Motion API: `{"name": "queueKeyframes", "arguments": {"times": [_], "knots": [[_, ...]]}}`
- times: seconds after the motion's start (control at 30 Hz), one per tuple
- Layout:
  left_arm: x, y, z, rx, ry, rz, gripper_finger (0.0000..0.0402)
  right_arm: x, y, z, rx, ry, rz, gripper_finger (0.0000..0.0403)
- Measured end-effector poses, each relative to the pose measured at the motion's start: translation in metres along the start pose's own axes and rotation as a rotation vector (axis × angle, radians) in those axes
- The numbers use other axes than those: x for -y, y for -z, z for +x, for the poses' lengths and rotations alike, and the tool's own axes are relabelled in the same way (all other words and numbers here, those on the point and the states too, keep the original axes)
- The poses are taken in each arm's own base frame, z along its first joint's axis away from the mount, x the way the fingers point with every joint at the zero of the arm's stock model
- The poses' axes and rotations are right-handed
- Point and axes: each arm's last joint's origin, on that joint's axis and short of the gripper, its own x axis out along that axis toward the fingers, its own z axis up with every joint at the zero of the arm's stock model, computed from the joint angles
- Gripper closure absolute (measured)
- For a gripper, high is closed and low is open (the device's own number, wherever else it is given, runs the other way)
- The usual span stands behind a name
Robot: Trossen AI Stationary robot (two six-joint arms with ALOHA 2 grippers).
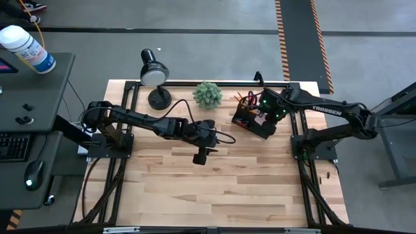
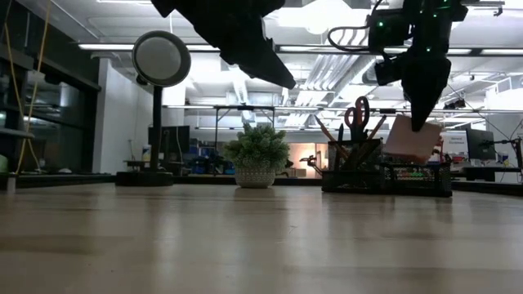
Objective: Pick and place office supplies into organizer
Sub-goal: Put the pink sticky notes into the black desk organizer
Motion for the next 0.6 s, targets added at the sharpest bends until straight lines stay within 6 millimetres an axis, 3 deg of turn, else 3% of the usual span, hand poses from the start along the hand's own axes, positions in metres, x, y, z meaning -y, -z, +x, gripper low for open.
{"name": "queueKeyframes", "arguments": {"times": [0.6], "knots": [[0.000,0.000,0.000,0.000,0.000,0.000,0.0259,-0.002,-0.014,0.038,-0.186,-0.030,-0.060,0.0395]]}}
